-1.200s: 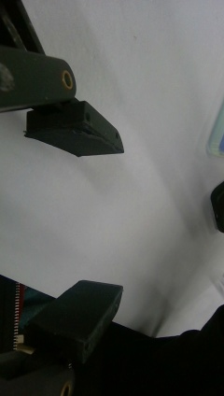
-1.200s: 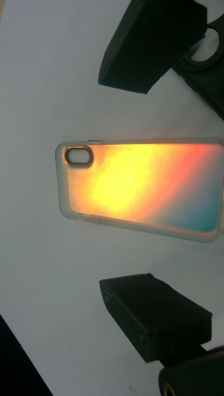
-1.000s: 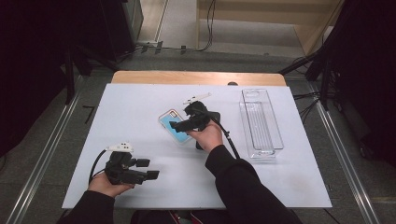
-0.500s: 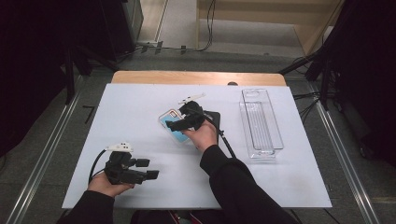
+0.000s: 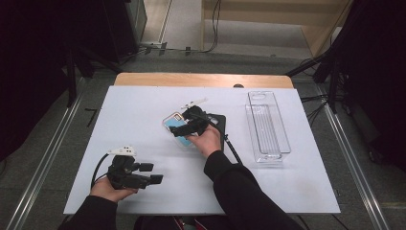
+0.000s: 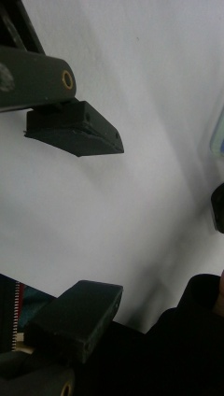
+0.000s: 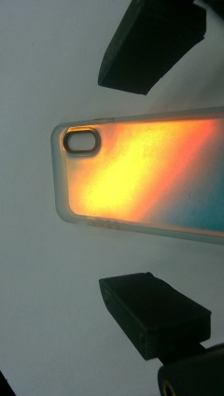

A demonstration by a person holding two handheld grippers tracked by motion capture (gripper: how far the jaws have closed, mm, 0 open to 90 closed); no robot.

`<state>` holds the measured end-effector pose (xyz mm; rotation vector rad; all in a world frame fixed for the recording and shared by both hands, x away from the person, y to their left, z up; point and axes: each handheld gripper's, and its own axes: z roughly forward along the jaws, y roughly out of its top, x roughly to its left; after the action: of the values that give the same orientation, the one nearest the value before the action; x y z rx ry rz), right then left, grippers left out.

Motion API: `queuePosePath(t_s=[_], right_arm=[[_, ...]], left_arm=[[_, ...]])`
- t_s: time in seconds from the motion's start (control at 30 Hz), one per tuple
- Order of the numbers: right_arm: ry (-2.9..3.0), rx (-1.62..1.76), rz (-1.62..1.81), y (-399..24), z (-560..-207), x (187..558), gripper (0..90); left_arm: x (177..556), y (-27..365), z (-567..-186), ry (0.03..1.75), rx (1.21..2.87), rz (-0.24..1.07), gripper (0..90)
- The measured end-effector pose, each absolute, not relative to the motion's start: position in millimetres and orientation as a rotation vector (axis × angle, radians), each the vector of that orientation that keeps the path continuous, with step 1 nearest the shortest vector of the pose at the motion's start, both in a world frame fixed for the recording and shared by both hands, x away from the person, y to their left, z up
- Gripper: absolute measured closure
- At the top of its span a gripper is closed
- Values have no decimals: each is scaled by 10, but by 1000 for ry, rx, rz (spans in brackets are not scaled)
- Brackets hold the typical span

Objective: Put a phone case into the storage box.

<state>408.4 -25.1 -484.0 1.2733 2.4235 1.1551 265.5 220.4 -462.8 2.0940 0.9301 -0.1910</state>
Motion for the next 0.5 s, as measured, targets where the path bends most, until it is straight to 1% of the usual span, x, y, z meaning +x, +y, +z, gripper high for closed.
queuePosePath(t_s=[0.5], right_arm=[[2438, 1281, 1131, -243, -4957, 4093, 39]], left_arm=[[2655, 2206, -4626, 931, 2094, -191, 272]])
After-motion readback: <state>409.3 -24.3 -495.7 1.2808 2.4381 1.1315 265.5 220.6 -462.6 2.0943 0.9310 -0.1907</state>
